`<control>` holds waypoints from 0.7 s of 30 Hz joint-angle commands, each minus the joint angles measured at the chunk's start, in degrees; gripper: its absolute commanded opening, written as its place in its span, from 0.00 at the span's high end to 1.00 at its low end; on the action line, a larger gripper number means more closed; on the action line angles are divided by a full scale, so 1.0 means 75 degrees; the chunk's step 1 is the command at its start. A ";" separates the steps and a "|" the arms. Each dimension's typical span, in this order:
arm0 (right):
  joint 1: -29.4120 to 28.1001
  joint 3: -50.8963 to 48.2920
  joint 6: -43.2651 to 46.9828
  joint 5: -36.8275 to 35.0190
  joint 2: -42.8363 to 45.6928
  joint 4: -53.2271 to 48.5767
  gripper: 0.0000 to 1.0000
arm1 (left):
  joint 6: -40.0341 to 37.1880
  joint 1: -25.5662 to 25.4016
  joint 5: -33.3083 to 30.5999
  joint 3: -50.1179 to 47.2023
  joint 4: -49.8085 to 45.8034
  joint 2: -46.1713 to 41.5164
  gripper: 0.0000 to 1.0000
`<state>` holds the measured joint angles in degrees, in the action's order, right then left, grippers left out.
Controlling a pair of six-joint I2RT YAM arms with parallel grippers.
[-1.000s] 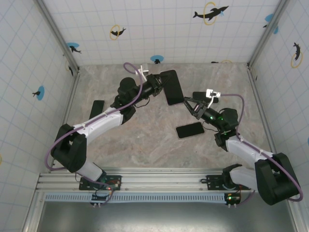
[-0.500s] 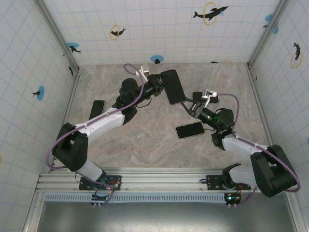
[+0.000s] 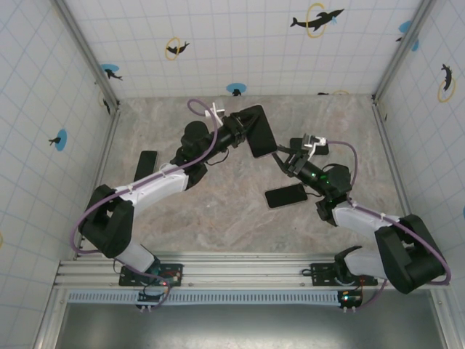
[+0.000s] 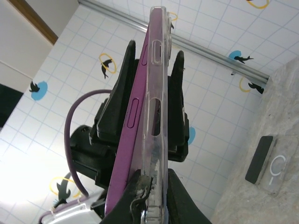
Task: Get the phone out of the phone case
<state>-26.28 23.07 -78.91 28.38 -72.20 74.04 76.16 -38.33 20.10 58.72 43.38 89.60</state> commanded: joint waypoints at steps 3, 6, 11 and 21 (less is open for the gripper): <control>-0.0090 0.0073 -0.0575 -0.0622 0.0024 0.1127 1.00 | -0.0214 -0.0046 0.0019 -0.0073 -0.0363 0.0000 0.42; -0.0090 -0.0022 -0.0590 -0.0784 0.0114 0.0904 1.00 | -0.0255 -0.0046 -0.0083 -0.0202 -0.0735 -0.0123 0.34; -0.0077 -0.0034 -0.0198 -0.1275 0.0326 0.0025 1.00 | -0.0250 -0.0046 -0.0444 -0.0627 -0.1334 -0.0609 0.30; -0.0243 0.0070 0.0257 -0.2432 0.0107 -0.0322 1.00 | 0.0985 -0.1072 -0.1952 -0.1842 -0.1269 -0.1740 0.30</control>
<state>-27.03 23.05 -79.00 14.87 -71.64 67.26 78.46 -43.44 10.96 47.05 32.18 78.02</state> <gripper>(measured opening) 0.127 0.706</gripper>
